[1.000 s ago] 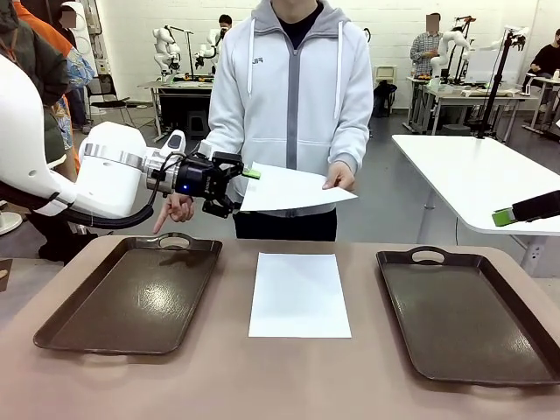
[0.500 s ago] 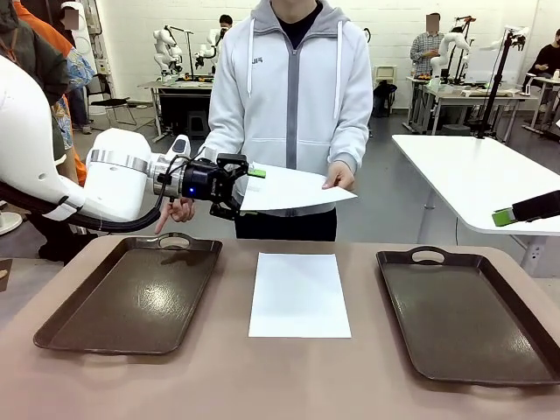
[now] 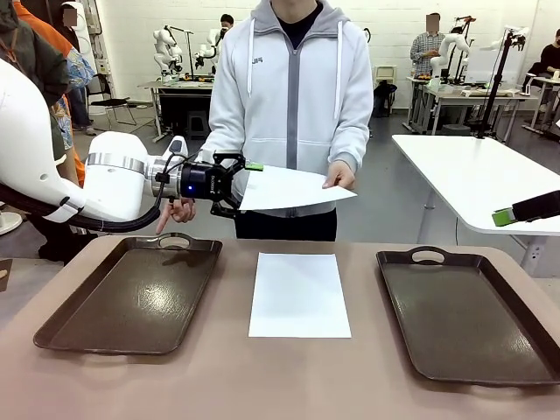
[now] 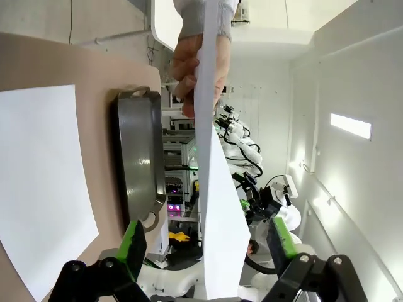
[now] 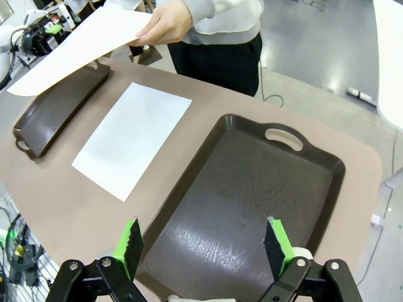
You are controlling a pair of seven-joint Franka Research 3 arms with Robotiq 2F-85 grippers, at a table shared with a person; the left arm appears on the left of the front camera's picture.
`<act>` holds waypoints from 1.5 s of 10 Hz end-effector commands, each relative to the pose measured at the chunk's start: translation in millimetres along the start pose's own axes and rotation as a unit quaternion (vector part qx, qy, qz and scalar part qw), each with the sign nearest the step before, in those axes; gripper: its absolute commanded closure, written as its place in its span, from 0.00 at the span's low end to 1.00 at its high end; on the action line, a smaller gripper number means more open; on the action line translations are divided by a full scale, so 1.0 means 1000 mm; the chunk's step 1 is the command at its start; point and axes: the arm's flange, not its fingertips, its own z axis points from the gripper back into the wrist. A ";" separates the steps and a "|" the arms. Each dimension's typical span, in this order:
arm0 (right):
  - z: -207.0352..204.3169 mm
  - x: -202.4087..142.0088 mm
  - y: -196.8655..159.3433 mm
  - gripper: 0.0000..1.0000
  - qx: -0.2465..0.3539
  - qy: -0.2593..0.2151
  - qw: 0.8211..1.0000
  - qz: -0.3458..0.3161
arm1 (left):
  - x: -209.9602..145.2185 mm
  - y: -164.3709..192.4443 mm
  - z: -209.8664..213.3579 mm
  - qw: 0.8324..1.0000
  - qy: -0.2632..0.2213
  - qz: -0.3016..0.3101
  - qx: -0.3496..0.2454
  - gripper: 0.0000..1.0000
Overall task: Sort the A4 documents.
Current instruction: Receive the A4 Paper.
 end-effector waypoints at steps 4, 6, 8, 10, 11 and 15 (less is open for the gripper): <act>-0.002 -0.001 -0.001 0.00 0.007 -0.002 1.000 -0.003 | 0.000 0.006 0.000 1.000 0.000 0.015 -0.014 0.20; -0.002 -0.001 -0.001 0.00 0.007 -0.002 1.000 -0.003 | 0.000 0.007 -0.001 1.000 0.003 0.019 -0.022 0.40; -0.002 -0.001 -0.001 0.00 0.007 -0.002 1.000 -0.003 | -0.001 0.008 -0.003 1.000 0.002 0.020 -0.024 0.60; -0.002 -0.001 -0.001 0.00 0.007 -0.002 1.000 -0.003 | -0.001 0.008 -0.003 1.000 0.000 0.019 -0.024 0.80; -0.002 -0.001 -0.001 0.00 0.007 -0.002 1.000 -0.003 | -0.002 0.008 -0.003 1.000 -0.001 0.019 -0.024 0.85; -0.002 -0.001 -0.001 0.00 0.007 -0.002 1.000 -0.003 | -0.004 0.007 -0.003 1.000 -0.002 0.019 -0.019 1.00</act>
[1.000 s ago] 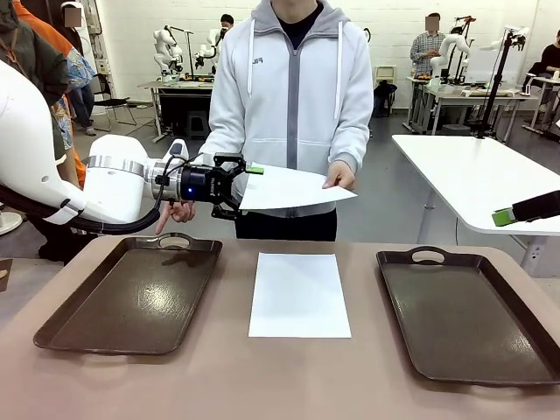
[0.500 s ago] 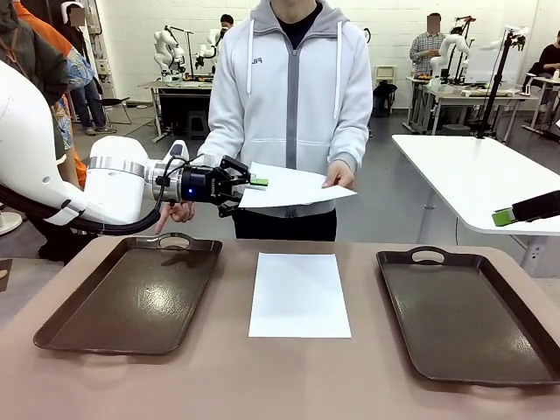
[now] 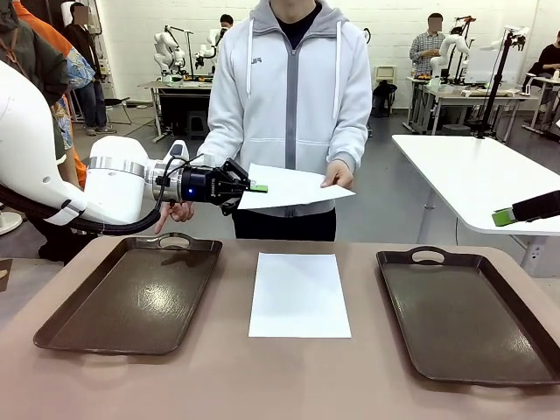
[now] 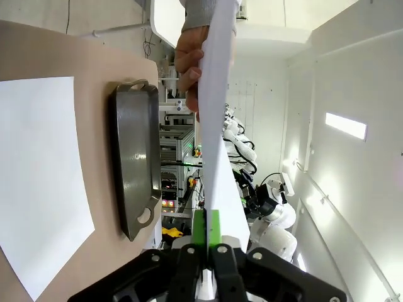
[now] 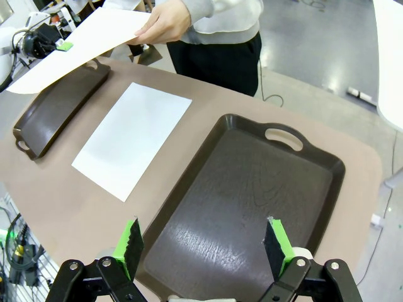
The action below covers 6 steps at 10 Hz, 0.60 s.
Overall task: Sort the A4 documents.
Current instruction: Receive the A4 Paper.
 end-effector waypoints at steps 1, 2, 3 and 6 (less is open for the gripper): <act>-0.002 -0.001 -0.001 0.00 0.007 -0.002 1.000 -0.003 | -0.003 0.000 -0.002 1.000 -0.009 0.008 -0.010 1.00; -0.002 -0.001 -0.001 0.00 0.007 -0.002 1.000 -0.003 | -0.003 0.000 -0.002 1.000 -0.010 0.009 -0.009 1.00; -0.002 -0.001 -0.001 0.00 0.007 -0.002 1.000 -0.003 | -0.003 -0.001 -0.002 1.000 -0.011 0.010 -0.008 1.00; -0.002 -0.001 -0.001 0.00 0.007 -0.002 1.000 -0.003 | -0.003 -0.003 -0.001 1.000 -0.002 0.003 -0.012 1.00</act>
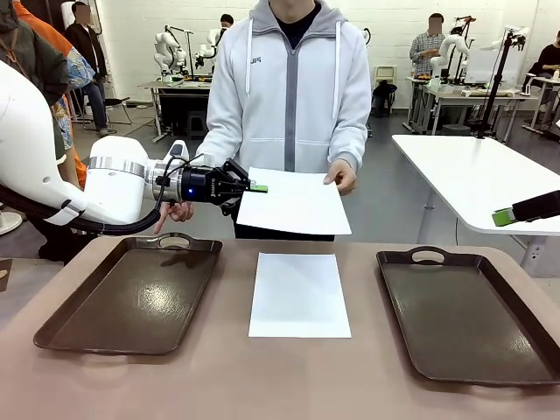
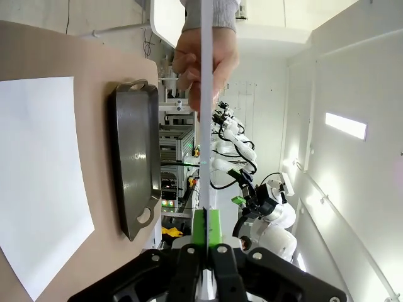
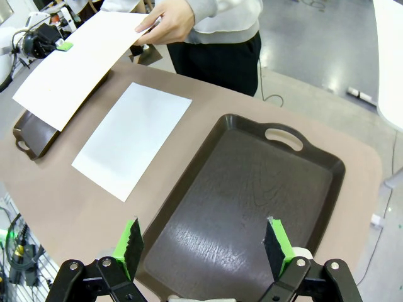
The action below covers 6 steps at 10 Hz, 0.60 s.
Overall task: Sort the A4 documents.
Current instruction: Receive the A4 Paper.
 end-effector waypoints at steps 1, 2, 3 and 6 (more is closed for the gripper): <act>-0.002 -0.001 -0.001 0.00 0.007 -0.002 1.000 -0.003 | -0.005 -0.007 0.003 0.999 0.025 -0.019 -0.027 1.00; -0.002 -0.001 -0.001 0.00 0.007 -0.002 1.000 -0.003 | 0.000 0.000 0.000 1.000 0.000 0.000 0.000 1.00; -0.002 -0.001 -0.001 0.00 0.007 -0.002 1.000 -0.003 | 0.000 0.000 0.000 1.000 0.000 0.000 0.000 1.00; -0.002 -0.001 -0.001 0.00 0.007 -0.002 1.000 -0.003 | 0.000 0.000 0.000 1.000 0.000 0.000 0.000 1.00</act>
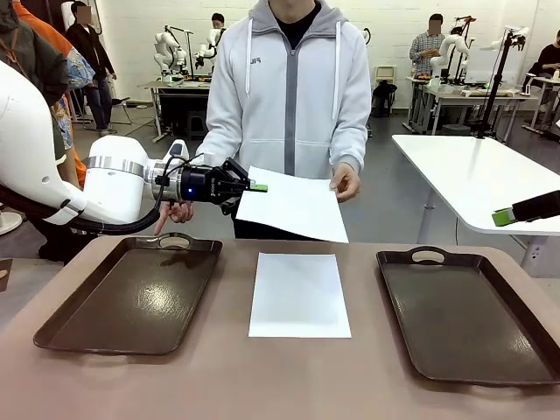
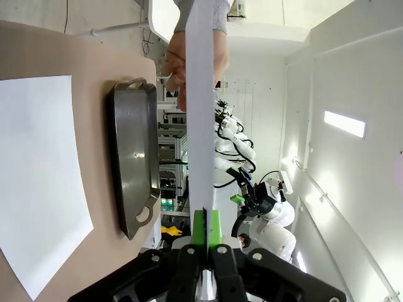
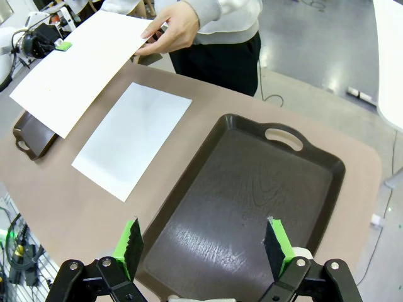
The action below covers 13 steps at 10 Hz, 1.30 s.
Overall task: Sort the A4 documents.
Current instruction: Receive the A4 Paper, then place the A4 Paper in the designated Handle tray.
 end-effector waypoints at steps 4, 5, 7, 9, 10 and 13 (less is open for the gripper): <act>-0.002 -0.001 -0.001 0.00 0.007 -0.002 1.000 -0.003 | 0.000 0.001 -0.001 1.000 -0.003 0.002 0.002 1.00; -0.002 -0.001 -0.001 0.00 0.007 -0.002 1.000 -0.003 | 0.000 0.001 -0.001 1.000 -0.003 0.002 0.002 1.00; -0.002 -0.001 -0.001 0.00 0.007 -0.002 1.000 -0.003 | 0.000 0.001 -0.001 1.000 -0.003 0.002 0.002 1.00; -0.002 -0.001 -0.001 0.00 0.007 -0.002 1.000 -0.003 | 0.000 0.001 -0.001 1.000 -0.003 0.002 0.002 1.00; -0.002 -0.001 -0.001 0.00 0.007 -0.002 1.000 -0.003 | 0.000 0.001 -0.001 1.000 -0.003 0.002 0.002 1.00; -0.002 -0.001 -0.001 0.00 0.007 -0.002 1.000 -0.003 | 0.000 0.001 -0.001 1.000 -0.003 0.002 0.002 1.00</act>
